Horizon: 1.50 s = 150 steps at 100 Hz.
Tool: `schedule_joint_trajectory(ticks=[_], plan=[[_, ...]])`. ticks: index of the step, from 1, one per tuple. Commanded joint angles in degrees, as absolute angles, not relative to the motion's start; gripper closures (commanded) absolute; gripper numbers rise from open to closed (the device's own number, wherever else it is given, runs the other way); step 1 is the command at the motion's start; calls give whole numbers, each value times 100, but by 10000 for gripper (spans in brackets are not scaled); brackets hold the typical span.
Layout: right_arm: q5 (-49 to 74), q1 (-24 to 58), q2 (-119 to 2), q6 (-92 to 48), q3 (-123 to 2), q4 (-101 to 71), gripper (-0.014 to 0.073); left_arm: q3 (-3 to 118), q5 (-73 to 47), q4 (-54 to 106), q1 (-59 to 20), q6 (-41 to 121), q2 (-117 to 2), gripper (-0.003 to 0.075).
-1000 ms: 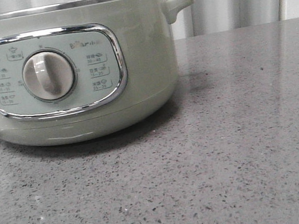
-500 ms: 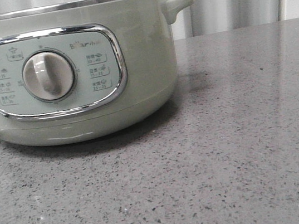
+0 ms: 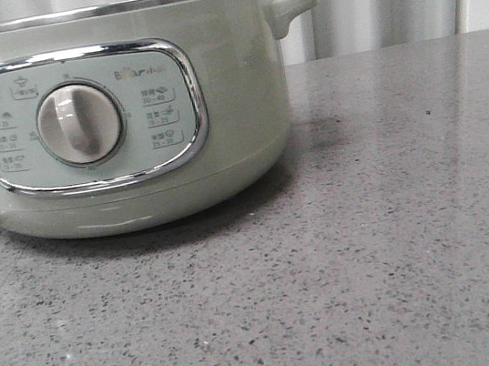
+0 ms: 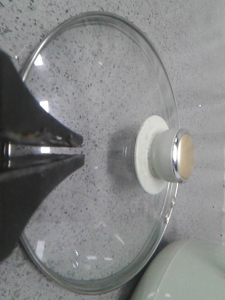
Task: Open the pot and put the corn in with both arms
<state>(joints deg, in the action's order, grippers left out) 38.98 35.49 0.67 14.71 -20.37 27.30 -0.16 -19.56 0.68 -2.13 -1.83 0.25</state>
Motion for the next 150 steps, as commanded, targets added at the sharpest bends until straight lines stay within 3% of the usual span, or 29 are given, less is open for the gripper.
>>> schedule_joint_trajectory(ticks=[1, 70, 84, 105, 124, 150], plan=[[3492, 3558, 101, 1465, -2165, 2930, 640, -48, -1829, 58, -262, -254, 221, 741], [3492, 3558, 101, 1465, -2165, 2930, 640, -48, -1829, 58, -262, -254, 221, 741], [2919, 3410, 101, 1465, -1953, 2967, 640, -48, -1829, 58, -262, -254, 221, 741], [54, 2340, 40, 1423, -1261, 2820, 640, -48, -1829, 58, -262, -254, 221, 741], [-1544, 971, 35, 438, -535, 1135, 640, -48, -1829, 58, -262, -254, 221, 741], [-1647, -342, 35, 438, 197, 482, 640, -48, -1829, 58, -262, -254, 221, 741]])
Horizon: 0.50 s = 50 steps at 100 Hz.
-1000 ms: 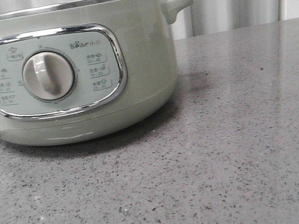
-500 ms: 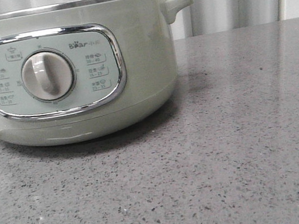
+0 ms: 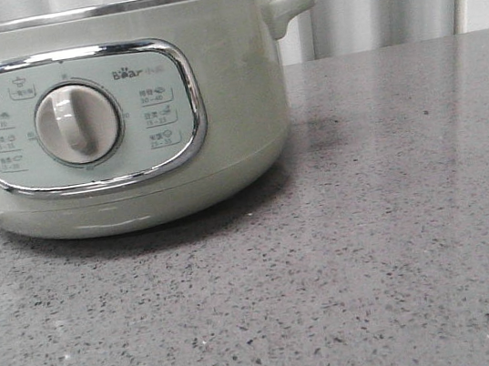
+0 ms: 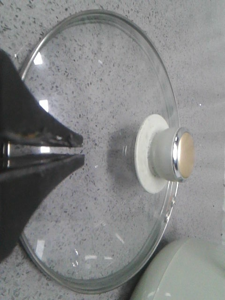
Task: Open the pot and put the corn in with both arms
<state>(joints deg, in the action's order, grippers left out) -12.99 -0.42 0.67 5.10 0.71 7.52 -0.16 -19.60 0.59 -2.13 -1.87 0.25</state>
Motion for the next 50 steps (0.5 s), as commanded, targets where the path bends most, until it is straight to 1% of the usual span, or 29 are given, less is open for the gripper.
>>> schedule_joint_trajectory(ticks=[1, 10, 24, 39, 50], plan=[[-1542, -367, 35, 438, 181, 483, 640, -48, -1829, 58, -262, -254, 221, 741], [-948, -572, 35, 321, 180, 271, 640, -48, -1829, 58, -262, -254, 221, 741], [-192, -610, 35, -663, 180, -421, 640, -48, -1829, 58, -262, -254, 221, 741], [931, -610, 178, -670, 180, -421, 640, -48, -1829, 58, -262, -254, 221, 741], [1377, -610, 178, -670, 180, -410, 640, -48, -1829, 58, -262, -254, 221, 741]])
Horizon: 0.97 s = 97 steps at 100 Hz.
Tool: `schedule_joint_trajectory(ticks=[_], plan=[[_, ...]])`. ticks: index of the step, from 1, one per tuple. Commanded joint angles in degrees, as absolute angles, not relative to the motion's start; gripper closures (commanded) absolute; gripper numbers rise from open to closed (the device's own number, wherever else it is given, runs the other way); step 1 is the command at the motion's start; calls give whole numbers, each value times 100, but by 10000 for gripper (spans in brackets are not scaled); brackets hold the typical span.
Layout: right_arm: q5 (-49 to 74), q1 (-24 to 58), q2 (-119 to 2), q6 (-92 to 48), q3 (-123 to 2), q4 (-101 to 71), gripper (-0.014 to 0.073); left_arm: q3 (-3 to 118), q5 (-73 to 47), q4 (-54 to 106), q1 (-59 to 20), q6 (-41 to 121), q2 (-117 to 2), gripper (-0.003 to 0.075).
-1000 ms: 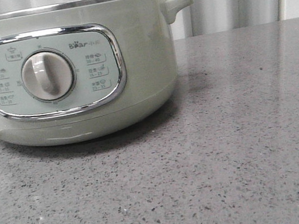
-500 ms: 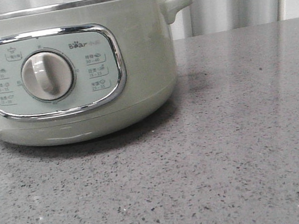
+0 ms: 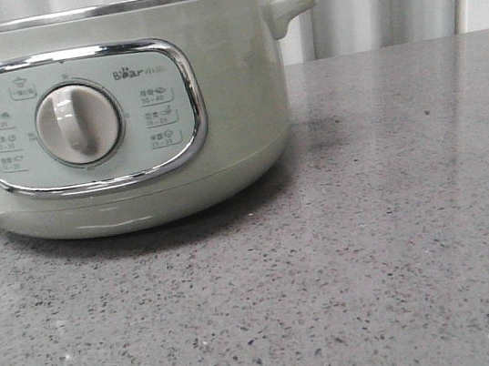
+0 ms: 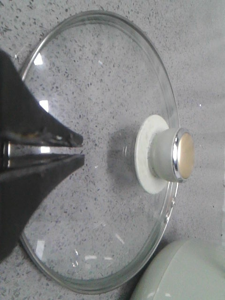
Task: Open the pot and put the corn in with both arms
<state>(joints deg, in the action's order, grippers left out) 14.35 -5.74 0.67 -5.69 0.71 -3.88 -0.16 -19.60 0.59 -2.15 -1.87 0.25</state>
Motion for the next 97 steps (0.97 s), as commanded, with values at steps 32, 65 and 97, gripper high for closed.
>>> schedule_joint_trajectory(ticks=[32, 65, 97], plan=[[1691, -610, 178, -670, 180, -410, 640, -48, -1829, 58, -262, -254, 221, 741], [1700, -610, 178, -670, 180, -410, 640, -48, -1829, 58, -262, -254, 221, 741], [1700, -610, 178, -670, 180, -410, 640, -48, -1829, 58, -262, -254, 221, 741]])
